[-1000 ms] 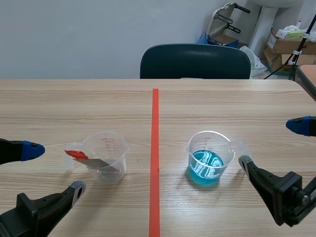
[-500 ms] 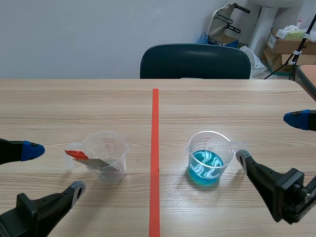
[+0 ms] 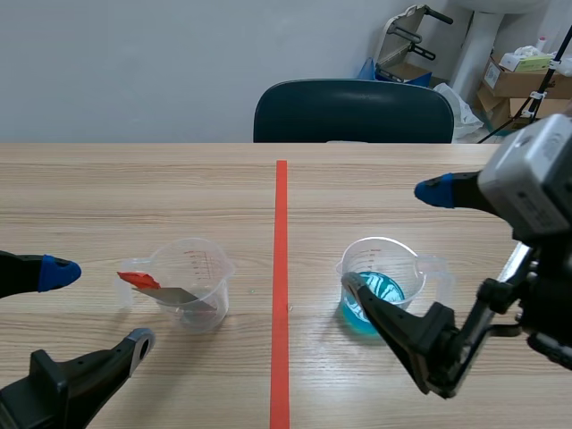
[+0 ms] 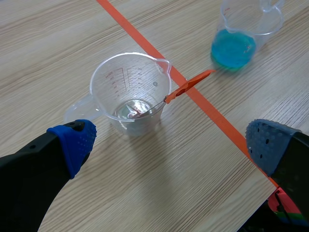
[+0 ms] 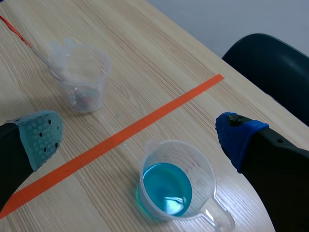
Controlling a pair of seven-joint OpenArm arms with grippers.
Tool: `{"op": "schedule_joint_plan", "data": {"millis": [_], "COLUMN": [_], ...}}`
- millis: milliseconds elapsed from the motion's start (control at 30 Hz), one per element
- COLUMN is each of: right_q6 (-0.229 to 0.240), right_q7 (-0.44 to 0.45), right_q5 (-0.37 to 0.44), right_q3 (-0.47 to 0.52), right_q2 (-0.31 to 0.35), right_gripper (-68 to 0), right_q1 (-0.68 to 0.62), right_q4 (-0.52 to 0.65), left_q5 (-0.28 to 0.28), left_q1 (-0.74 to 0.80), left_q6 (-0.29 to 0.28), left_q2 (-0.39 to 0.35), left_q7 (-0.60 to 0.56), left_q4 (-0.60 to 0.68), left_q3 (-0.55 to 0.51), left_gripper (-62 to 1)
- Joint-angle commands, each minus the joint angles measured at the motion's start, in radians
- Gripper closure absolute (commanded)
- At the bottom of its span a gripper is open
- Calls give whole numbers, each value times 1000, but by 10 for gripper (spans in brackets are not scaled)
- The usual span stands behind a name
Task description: Do the redox reaction experiment
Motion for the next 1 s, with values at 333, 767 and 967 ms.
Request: {"op": "schedule_joint_plan", "data": {"millis": [333,767,967], "right_q6": [23,23,23], "right_q7": [-56,-57,-57], "right_q5": [-18,-17,-17], "right_q3": [-222,-477,-591], "right_q2": [7,-1,-28], "right_gripper": [-679,-679,-679], "right_q1": [227,474,577], "right_q4": [-2,-135,-193], "left_q5": [44,149,181], "left_q1": [15,284,431], "left_q6": [-1,-2,-21], "left_q2": [-1,0,0], "left_q7": [-19,-315,-500], "left_q4": [6,3,-36], "left_q3": [-13,-183,-248], "left_gripper": [-623,-623,-623]}}
